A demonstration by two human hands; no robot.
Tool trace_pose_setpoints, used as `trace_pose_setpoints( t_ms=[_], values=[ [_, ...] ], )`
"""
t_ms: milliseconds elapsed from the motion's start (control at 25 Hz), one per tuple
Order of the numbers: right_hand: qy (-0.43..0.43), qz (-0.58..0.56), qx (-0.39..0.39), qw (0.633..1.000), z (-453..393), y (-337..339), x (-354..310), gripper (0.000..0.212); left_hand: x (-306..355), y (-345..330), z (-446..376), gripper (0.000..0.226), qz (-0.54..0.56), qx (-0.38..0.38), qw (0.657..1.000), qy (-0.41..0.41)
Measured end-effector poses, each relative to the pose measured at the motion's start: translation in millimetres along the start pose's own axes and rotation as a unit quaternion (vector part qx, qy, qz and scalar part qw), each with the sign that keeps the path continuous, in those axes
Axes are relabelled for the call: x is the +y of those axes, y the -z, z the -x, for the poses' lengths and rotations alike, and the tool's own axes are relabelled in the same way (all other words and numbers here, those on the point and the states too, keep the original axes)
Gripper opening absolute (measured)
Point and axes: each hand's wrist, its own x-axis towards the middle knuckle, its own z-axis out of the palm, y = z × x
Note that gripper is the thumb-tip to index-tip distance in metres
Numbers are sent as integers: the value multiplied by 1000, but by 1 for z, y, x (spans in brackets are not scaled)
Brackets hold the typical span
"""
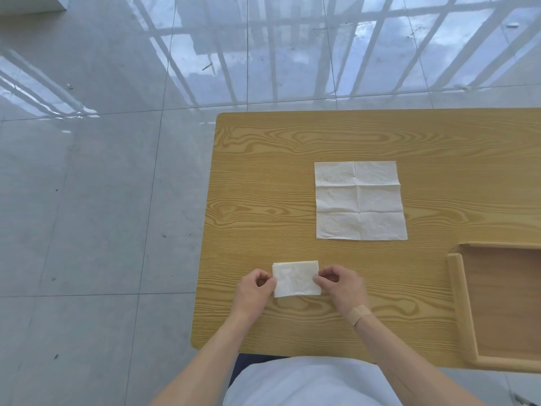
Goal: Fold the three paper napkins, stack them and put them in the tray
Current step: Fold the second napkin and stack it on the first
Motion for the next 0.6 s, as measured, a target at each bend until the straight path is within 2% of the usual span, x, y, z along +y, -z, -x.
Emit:
trace_pose_setpoints(
  t_ms=[600],
  values=[
    [-21, 10, 27, 999, 0, -3, 0, 5, 6, 0, -4, 14, -71, 6, 997, -7]
  ],
)
